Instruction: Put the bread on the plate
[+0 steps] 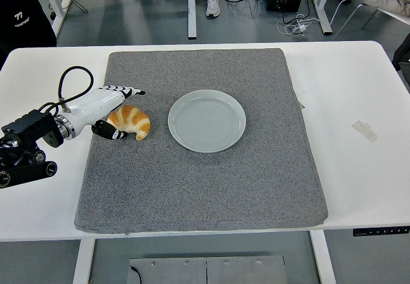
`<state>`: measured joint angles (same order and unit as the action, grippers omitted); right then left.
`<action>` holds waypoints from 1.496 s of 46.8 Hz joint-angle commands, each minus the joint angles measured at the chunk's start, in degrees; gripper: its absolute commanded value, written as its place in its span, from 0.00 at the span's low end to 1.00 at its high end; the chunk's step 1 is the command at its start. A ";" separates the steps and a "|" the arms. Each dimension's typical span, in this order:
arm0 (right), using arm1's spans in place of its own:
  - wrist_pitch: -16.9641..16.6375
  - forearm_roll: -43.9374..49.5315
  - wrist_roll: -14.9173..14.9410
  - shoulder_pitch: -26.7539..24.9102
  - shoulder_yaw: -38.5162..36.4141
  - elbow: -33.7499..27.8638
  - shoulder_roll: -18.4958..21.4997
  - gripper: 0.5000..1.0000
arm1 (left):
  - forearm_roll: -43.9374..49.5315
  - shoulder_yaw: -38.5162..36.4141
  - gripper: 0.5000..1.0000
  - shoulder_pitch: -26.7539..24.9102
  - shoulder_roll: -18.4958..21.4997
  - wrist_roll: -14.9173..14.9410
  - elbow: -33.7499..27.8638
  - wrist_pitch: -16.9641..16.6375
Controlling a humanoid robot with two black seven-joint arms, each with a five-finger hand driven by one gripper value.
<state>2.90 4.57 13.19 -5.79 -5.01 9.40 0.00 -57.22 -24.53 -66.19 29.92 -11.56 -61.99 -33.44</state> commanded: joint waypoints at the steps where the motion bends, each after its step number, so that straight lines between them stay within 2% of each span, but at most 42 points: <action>1: 0.00 0.00 0.00 -0.01 0.00 0.01 0.00 1.00 | 0.00 0.00 0.66 0.01 -0.04 -0.04 0.12 0.13; 16: 0.00 0.00 0.00 -0.01 0.00 0.01 0.00 1.00 | 0.09 -0.08 0.36 0.01 -0.22 -0.39 0.47 1.10; 21: 0.00 0.00 0.00 -0.01 0.00 0.01 0.00 1.00 | 0.00 -0.26 0.20 0.01 -0.30 -0.39 0.56 1.27; 25: 0.00 0.00 0.00 -0.01 0.00 0.01 0.00 1.00 | 0.09 -1.40 0.00 0.10 -0.48 -0.48 0.64 1.36; 36: 0.00 0.00 0.00 -0.01 0.00 0.01 0.00 1.00 | 0.00 -1.49 0.00 -0.08 -0.39 -0.57 0.91 4.70; 47: 0.00 0.00 0.00 -0.01 0.00 0.01 0.00 1.00 | 0.35 1.58 0.00 -2.36 0.49 -1.27 0.65 4.88; 57: 0.00 0.00 0.00 -0.01 0.00 0.01 0.00 1.00 | 0.18 4.57 0.00 -5.26 3.03 -1.97 -0.06 4.97; 70: 0.00 0.00 0.00 -0.01 0.00 0.01 0.00 1.00 | -0.88 5.89 0.00 -7.02 2.42 -2.59 -1.29 4.97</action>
<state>2.90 4.57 13.18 -5.81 -5.01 9.41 0.00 -57.68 -19.03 -72.90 32.46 -13.77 -62.75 -28.46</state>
